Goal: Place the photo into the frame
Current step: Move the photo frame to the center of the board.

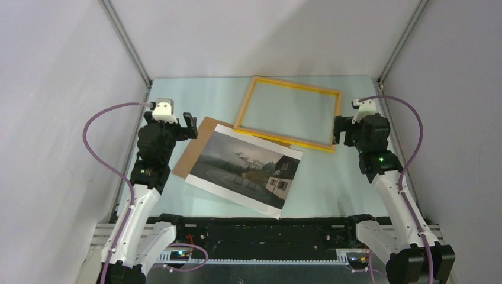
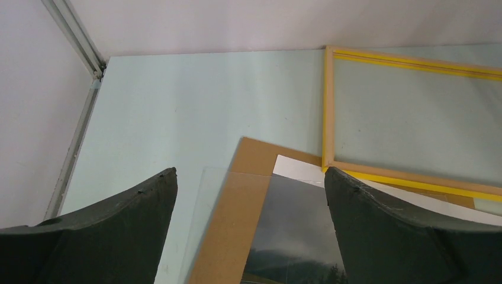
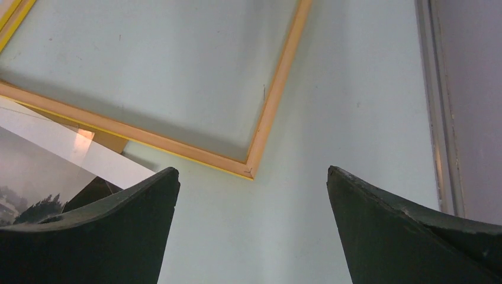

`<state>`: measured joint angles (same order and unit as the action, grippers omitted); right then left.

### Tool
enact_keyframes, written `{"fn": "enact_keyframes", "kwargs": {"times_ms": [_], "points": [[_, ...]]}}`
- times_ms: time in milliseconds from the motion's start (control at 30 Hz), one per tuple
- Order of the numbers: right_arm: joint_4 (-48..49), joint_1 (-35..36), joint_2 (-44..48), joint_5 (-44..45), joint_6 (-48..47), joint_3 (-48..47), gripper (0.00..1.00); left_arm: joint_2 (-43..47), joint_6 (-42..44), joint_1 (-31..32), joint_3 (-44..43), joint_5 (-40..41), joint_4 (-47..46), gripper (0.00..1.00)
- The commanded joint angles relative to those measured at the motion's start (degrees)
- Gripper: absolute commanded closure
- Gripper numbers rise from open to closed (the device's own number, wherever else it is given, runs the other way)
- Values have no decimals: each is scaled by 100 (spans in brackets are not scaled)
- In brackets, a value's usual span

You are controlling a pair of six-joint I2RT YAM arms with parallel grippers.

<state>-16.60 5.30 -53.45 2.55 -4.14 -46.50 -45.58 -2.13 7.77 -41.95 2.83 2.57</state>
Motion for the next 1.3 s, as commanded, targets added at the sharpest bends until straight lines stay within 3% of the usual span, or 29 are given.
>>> {"fn": "enact_keyframes", "kwargs": {"times_ms": [0,400,533,800,1033,1267], "points": [[147,11,157,-127,-84,-143,0,88,-33,15,-57,95,-226,2],[-48,76,162,-1087,-511,-147,0,124,193,18,-170,95,15,2],[-84,412,17,-1199,-808,-147,0,94,486,18,-318,179,256,2],[59,1523,-1429,-486,-1991,-324,0,165,950,14,-182,-134,575,2],[-213,1481,-3208,-907,-2468,-1238,5,273,1025,14,-24,-228,683,2],[-789,1110,-4257,-1548,-2826,-2245,8,238,1031,21,-46,-231,720,2]]}}
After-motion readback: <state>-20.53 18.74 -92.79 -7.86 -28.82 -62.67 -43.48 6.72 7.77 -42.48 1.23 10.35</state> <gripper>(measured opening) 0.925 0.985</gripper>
